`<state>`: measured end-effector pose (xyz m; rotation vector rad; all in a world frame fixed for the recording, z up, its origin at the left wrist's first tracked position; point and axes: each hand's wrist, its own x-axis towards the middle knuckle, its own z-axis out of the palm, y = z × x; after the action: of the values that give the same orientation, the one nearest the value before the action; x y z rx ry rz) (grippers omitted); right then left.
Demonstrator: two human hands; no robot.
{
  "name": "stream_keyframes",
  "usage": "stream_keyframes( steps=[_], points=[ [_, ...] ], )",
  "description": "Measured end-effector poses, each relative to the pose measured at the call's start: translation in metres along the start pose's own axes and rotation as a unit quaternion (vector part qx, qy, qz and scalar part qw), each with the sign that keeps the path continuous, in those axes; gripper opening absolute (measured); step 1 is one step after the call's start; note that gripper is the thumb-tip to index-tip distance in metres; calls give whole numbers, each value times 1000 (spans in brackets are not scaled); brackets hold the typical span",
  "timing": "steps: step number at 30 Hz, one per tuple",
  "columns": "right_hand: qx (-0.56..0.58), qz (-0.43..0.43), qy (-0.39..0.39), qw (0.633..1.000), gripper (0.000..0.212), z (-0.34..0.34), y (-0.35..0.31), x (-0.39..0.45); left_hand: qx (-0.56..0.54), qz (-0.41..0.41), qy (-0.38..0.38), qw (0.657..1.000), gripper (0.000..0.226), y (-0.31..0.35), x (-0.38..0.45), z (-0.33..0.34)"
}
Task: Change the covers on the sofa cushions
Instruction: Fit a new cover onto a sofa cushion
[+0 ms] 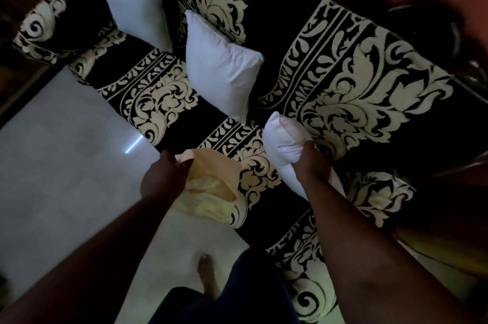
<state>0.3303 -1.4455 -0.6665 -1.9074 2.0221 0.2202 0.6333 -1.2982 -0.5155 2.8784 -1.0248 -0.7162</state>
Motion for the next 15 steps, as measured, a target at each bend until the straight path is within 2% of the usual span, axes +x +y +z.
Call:
stream_keyframes(
  steps=[4, 9, 11, 13, 15],
  points=[
    [85, -56, 10, 995, 50, -36, 6, -62, -8, 37, 6, 999, 49, -11, -11, -14],
    [206, -126, 66, 968, 66, -89, 23, -173, -50, 82, 62, 993, 36, -46, -35, -60],
    [207, -177, 116, 955, 68, -107, 27, -222, -55, 90, 77, 991, 41, -69, -42, -79],
    [192, -212, 127, 950, 71, -121, 28, -268, -54, 86, 91, 991, 48, -97, -49, -95],
    [195, -228, 132, 945, 65, -134, 25, -312, -63, 75, 105, 990, 51, -123, -59, -110]
  ],
)
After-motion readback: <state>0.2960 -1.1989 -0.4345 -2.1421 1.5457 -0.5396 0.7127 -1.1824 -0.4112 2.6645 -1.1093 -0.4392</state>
